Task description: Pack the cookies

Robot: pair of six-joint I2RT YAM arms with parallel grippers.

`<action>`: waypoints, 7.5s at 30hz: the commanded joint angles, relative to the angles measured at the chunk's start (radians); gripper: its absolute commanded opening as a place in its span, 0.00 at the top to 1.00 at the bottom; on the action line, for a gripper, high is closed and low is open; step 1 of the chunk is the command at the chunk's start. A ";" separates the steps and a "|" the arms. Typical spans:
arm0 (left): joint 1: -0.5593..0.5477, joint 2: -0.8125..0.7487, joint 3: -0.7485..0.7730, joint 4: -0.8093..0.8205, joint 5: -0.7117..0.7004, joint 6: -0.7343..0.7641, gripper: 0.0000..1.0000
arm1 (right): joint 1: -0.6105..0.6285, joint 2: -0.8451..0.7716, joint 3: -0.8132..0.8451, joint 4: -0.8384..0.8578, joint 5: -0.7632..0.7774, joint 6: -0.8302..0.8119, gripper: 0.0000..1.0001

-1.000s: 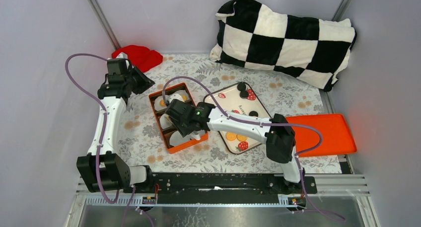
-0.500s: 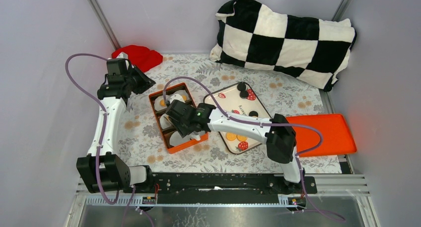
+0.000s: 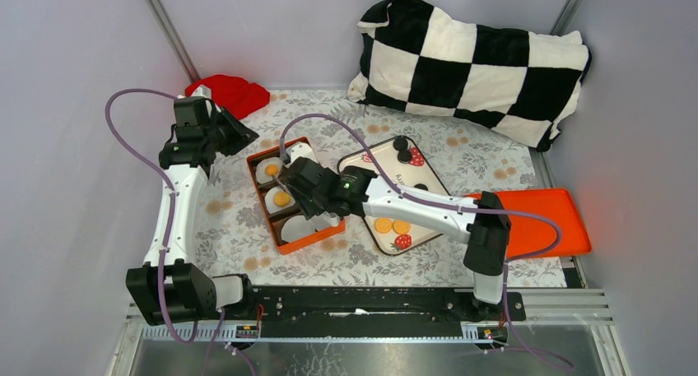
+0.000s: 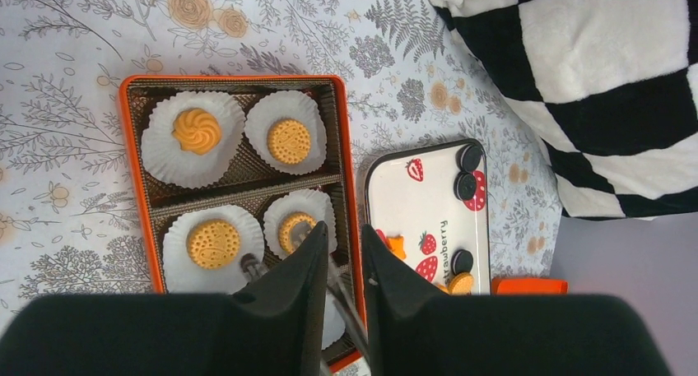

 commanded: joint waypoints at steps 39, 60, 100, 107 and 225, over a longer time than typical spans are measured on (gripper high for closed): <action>-0.129 0.012 0.026 0.049 0.042 -0.042 0.73 | -0.164 -0.773 -0.830 -0.318 0.273 0.604 0.49; -0.129 0.023 0.012 0.068 0.058 -0.039 0.73 | -0.226 -0.673 -0.774 -0.234 0.240 0.493 0.89; -0.125 0.013 0.036 0.020 -0.004 -0.021 0.74 | 0.101 -0.284 -0.257 -0.170 0.066 0.162 1.00; -0.124 -0.009 0.025 0.014 -0.002 -0.022 0.74 | 0.151 -0.281 -0.229 -0.209 0.083 0.176 1.00; -0.153 -0.003 0.009 0.038 0.061 -0.025 0.72 | 0.225 -0.547 -0.580 -0.418 0.283 0.565 0.44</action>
